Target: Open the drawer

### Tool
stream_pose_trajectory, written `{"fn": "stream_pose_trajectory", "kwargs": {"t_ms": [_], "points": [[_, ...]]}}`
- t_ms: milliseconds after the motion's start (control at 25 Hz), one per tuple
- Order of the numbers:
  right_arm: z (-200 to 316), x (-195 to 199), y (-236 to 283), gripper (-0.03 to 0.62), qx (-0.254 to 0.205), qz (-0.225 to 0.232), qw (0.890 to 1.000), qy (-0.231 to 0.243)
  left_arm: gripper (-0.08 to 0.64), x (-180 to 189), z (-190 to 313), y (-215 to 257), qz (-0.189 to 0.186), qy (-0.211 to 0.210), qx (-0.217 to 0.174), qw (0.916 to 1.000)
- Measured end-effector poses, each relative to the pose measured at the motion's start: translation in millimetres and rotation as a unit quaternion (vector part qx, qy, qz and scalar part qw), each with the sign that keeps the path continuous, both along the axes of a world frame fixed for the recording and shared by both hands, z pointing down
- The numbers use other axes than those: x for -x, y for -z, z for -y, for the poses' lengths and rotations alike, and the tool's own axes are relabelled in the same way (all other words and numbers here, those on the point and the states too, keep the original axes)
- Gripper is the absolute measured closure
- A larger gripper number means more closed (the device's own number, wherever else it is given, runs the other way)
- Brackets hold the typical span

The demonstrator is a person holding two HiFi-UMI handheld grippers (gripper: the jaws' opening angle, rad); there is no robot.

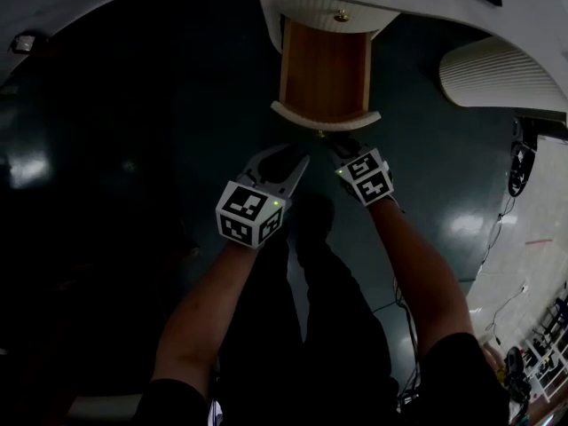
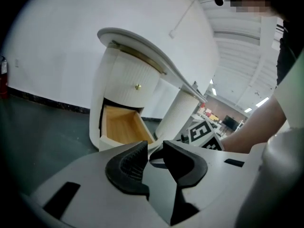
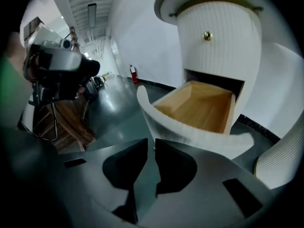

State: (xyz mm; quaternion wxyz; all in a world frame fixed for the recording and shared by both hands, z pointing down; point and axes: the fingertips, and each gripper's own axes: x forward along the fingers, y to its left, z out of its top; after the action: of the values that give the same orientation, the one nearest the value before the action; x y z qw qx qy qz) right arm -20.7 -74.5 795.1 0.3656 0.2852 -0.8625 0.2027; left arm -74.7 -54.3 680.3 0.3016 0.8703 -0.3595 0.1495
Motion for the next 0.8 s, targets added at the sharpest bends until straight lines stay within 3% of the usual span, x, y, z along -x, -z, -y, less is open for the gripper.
{"fn": "stream_pose_trajectory", "kwargs": {"t_ms": [160, 360, 600, 800], "points": [[-18.9, -11.2, 85.0, 0.545, -0.014, 0.048, 0.999, -0.014, 0.451, -8.4, -13.3, 56.2, -0.011, 0.014, -0.004, 0.9998], [-42.4, -23.0, 207.9, 0.545, -0.017, 0.14, 0.988, -0.055, 0.451, -26.9, -39.8, 144.0, -0.014, -0.009, -0.021, 0.9996], [-80.8, -16.5, 313.0, 0.545, -0.048, 0.188, 0.981, -0.006, 0.451, -34.7, -76.9, 230.0, -0.013, -0.032, -0.045, 0.9984], [-96.4, -19.3, 383.8, 0.546, -0.064, 0.233, 0.97, -0.013, 0.456, -20.5, -97.3, 284.2, -0.006, -0.018, -0.066, 0.9977]]}}
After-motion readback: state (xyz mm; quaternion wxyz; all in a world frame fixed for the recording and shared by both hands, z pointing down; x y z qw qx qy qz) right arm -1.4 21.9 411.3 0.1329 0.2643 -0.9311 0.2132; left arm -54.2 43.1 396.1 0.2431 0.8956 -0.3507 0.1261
